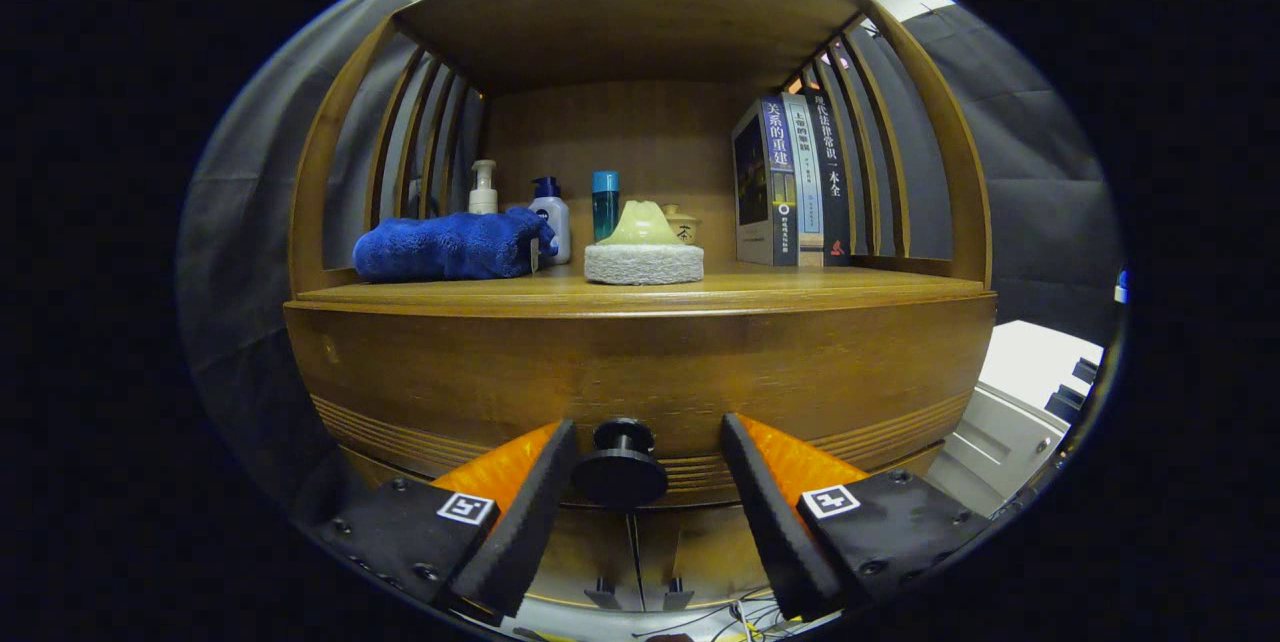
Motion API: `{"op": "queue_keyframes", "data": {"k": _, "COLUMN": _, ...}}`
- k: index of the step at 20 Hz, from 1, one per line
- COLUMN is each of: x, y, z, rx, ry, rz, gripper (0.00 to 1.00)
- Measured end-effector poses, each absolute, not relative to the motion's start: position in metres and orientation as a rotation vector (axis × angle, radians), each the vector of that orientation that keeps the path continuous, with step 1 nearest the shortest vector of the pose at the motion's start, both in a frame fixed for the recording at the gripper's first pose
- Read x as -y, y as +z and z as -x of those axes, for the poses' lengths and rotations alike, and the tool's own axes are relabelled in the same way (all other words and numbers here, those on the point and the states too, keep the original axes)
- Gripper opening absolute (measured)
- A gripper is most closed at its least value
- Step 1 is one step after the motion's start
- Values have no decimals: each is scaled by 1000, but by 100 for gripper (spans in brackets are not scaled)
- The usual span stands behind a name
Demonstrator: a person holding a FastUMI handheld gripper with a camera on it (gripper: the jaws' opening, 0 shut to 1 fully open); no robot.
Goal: Pull open the drawer, take out the items inside it, and place them on the countertop above the cabinet.
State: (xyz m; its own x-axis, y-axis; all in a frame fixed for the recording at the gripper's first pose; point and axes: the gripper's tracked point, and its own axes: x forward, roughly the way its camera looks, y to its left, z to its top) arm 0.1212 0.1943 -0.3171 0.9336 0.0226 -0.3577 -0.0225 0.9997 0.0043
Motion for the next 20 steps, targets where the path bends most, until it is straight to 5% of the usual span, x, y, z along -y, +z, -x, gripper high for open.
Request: {"op": "queue_keyframes", "data": {"k": 20, "x": -160, "y": -147, "z": -27, "rx": -190, "ry": 85, "rz": -57, "gripper": 97}}
